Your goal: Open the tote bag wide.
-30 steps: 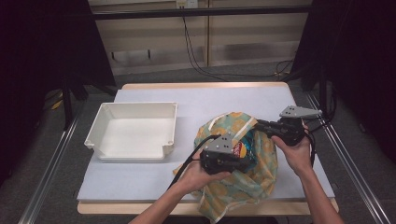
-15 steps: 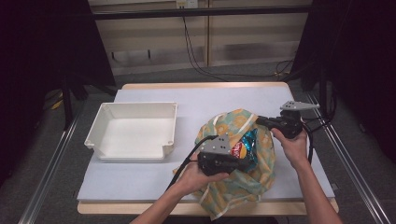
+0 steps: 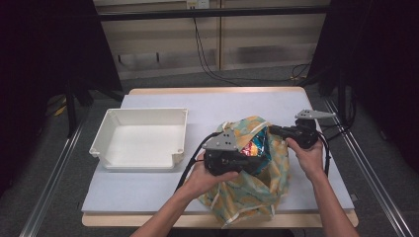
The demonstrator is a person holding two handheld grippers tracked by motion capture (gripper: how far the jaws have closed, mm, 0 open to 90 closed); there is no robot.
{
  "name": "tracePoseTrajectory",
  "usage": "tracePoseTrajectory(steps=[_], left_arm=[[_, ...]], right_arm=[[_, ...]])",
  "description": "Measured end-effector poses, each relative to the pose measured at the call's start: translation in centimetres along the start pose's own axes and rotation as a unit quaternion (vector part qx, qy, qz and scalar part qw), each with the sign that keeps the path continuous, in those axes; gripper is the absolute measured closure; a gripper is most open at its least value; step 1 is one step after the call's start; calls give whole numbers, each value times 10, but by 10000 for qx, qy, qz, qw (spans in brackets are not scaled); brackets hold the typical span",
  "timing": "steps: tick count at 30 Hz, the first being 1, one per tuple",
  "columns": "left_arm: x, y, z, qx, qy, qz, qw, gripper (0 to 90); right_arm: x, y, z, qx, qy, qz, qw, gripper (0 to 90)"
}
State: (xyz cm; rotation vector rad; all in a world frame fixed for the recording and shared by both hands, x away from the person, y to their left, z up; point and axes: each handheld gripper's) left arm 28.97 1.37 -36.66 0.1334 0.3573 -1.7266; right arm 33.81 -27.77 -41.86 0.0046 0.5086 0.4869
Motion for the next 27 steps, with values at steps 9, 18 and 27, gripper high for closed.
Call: tracePoseTrajectory(steps=[9,18,27], left_arm=[[-7,12,10,-137,-217,133,9996,900],[-13,21,24,-108,-360,225,9990,900],[-19,27,37,-89,-626,211,9978,900]], right_arm=[[5,3,-1,-67,92,35,9999,900],[5,7,6,-118,42,71,9999,900],[6,11,9,-178,20,86,9998,900]])
Point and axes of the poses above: each handheld gripper's, and its own axes: x roughly forward along the jaws, z roughly out of its top, y roughly to its left, and after that the axes turned 11 degrees about -z, right-handed
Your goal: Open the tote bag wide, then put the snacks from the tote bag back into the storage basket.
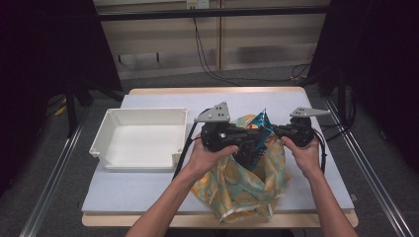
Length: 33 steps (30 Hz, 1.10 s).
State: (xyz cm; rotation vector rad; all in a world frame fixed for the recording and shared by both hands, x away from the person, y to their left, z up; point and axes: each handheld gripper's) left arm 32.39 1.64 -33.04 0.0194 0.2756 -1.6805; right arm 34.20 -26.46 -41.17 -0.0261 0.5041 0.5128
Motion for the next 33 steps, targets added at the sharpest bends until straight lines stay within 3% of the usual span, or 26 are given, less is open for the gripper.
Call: tracePoseTrajectory(steps=[9,18,33], left_arm=[[-7,7,13,-35,-113,149,9998,900],[-9,7,22,19,-190,132,9997,900],[-19,6,55,153,-437,152,9988,900]], right_arm=[[3,1,5,-36,7,0,10000,900],[1,3,7,-34,-50,-29,10000,900],[4,4,7,-81,-70,-35,9999,898]])
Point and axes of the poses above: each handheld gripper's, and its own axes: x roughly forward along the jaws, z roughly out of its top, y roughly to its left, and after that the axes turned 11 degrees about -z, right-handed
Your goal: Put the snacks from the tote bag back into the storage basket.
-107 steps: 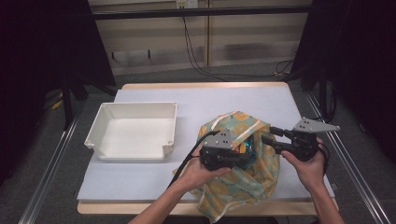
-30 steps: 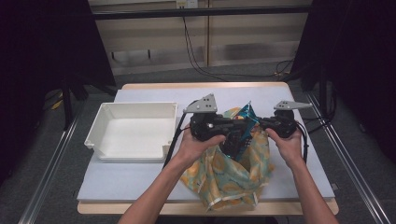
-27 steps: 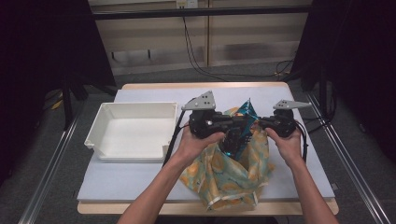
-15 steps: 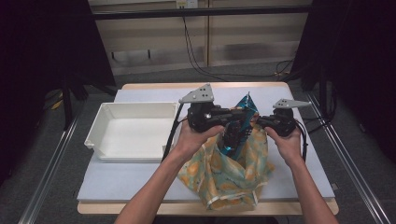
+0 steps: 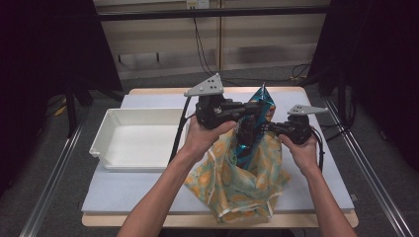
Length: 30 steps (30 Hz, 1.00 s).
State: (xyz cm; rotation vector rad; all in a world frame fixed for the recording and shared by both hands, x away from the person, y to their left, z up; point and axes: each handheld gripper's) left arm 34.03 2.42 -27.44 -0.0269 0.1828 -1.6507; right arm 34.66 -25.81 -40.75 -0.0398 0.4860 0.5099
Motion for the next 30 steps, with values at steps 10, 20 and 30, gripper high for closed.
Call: tracePoseTrajectory(steps=[10,20,30], left_arm=[[-5,3,16,66,-69,89,9999,900],[-13,6,32,86,-245,201,9995,900],[-32,7,41,120,-335,382,9986,900]], right_arm=[[1,7,-1,-100,-14,60,9999,894],[2,11,-4,-230,11,73,9997,885],[-1,10,-6,-258,15,37,9997,873]])
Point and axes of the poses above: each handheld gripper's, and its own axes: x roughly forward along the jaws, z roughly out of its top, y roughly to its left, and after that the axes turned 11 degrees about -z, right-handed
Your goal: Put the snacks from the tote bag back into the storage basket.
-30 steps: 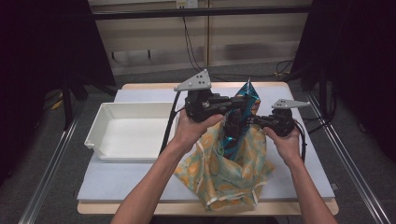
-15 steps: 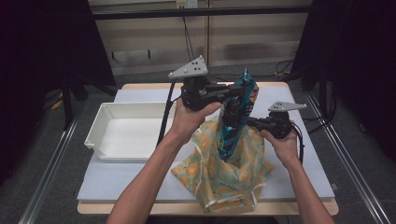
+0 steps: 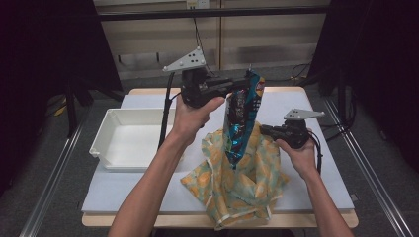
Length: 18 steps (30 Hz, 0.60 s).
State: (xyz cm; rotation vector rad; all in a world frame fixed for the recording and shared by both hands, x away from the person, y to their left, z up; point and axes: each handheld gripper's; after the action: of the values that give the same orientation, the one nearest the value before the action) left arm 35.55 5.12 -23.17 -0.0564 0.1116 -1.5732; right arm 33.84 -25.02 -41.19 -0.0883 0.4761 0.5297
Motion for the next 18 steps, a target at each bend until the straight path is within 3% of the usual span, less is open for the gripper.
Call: tracePoseTrajectory(steps=[11,18], left_arm=[[-28,-1,7,25,-137,225,9996,900],[-47,0,3,5,-133,417,9990,900]], right_arm=[[-5,-7,-11,145,50,-99,9998,851],[-10,-6,-12,112,15,-149,9998,755]])
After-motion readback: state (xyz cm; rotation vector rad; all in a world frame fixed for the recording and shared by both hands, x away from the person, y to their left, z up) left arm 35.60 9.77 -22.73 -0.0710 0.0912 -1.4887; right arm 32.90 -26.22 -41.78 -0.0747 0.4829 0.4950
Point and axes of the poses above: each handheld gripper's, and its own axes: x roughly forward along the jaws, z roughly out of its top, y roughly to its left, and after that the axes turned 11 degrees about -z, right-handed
